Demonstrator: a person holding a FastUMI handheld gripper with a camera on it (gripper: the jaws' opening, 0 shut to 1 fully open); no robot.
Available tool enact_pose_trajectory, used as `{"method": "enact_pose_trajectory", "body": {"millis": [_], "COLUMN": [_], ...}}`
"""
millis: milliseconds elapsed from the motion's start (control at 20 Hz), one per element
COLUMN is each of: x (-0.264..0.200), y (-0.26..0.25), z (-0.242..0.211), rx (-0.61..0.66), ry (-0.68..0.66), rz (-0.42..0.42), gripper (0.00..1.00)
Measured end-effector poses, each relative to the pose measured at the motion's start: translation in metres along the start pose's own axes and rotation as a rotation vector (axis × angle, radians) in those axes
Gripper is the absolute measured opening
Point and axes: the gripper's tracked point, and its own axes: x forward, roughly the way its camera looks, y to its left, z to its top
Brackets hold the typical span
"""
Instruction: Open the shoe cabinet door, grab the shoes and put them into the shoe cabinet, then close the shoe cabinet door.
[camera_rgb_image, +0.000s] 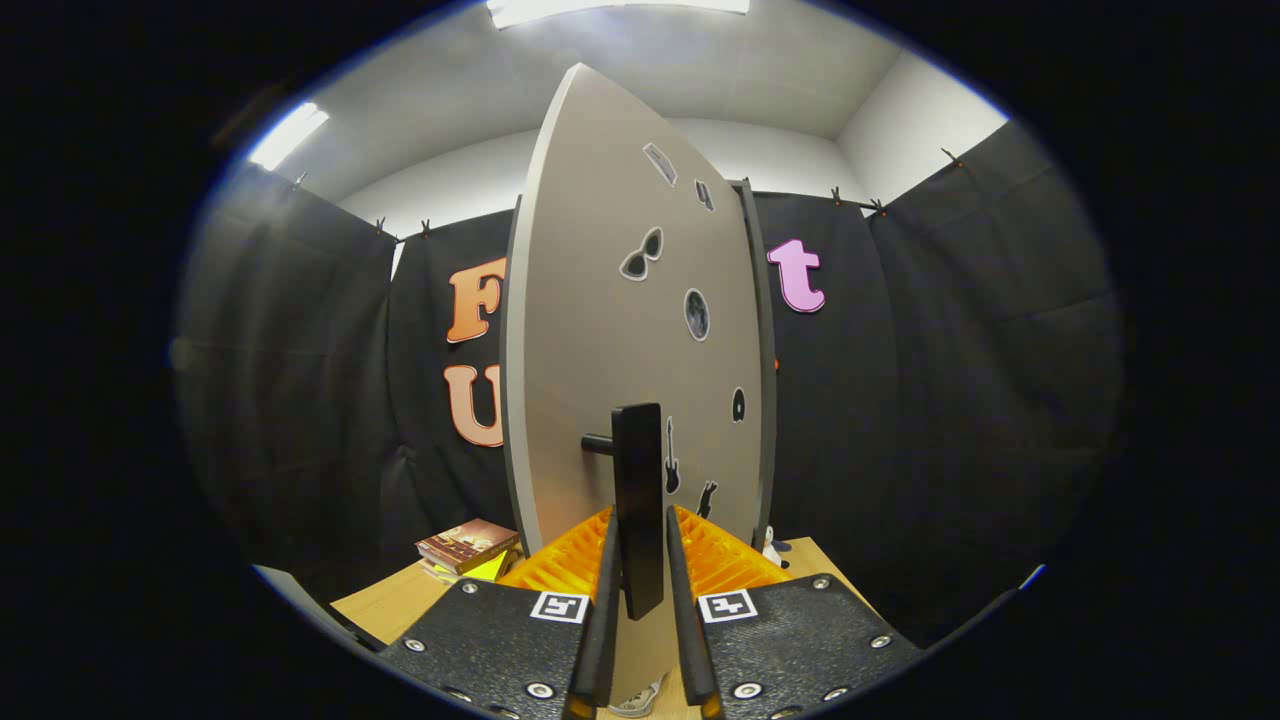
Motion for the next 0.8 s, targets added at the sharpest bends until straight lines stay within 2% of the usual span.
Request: {"method": "enact_pose_trajectory", "body": {"millis": [350, 700, 800], "x": [-0.008, -0.021, -0.022], "y": [-0.045, -0.13, -0.155], "z": [0.0, -0.008, -0.005], "rx": [0.02, 0.078, 0.107], "ry": [-0.006, 0.004, -0.002], "rz": [-0.06, -0.164, -0.186], "gripper": [0.26, 0.25, 0.19]}}
